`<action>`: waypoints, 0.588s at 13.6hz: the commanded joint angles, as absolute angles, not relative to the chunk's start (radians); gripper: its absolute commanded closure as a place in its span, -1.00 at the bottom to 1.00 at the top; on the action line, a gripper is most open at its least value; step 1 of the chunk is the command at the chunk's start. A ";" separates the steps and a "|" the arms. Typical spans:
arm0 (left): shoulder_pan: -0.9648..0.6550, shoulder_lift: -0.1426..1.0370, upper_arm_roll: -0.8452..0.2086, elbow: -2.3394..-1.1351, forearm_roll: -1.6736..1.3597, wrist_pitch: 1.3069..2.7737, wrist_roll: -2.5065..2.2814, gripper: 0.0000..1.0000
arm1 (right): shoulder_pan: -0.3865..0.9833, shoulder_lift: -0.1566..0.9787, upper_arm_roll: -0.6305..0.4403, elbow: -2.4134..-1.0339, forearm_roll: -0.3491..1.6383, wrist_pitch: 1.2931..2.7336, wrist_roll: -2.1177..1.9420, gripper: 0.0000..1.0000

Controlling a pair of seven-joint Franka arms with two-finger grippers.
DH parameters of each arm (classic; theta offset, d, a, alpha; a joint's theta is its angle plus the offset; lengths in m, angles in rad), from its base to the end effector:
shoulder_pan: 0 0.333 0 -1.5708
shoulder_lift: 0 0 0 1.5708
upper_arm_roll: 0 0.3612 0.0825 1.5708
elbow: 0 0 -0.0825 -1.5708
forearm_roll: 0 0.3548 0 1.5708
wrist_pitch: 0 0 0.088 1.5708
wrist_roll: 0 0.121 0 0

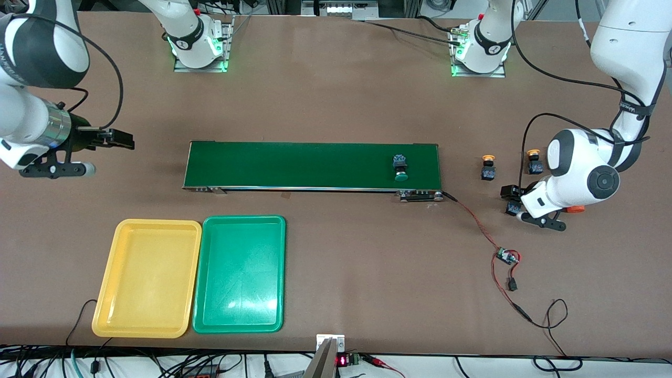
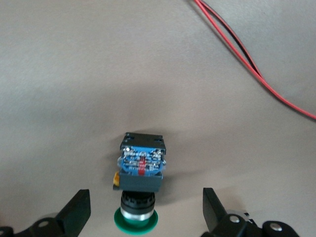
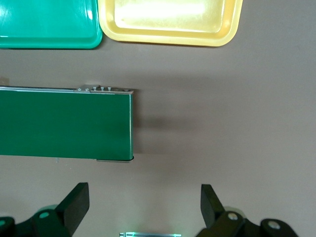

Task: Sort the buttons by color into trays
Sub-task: 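Grasp a second green button with the left gripper while the right gripper approaches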

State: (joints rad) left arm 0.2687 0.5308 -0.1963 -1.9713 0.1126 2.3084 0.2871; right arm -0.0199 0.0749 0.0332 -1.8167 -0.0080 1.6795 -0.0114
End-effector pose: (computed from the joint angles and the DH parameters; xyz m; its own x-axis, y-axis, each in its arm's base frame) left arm 0.5937 0.0527 0.2369 0.9463 -0.2797 -0.1624 -0.2699 -0.9596 0.0799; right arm 0.5325 0.0057 0.5166 0.9773 0.0257 -0.2105 0.0269 -0.9996 0.0027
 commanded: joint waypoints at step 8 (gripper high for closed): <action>0.281 0.557 -0.207 -1.964 0.130 2.324 0.339 0.55 | 0.003 -0.224 0.038 -2.295 -0.008 1.985 0.002 -1.00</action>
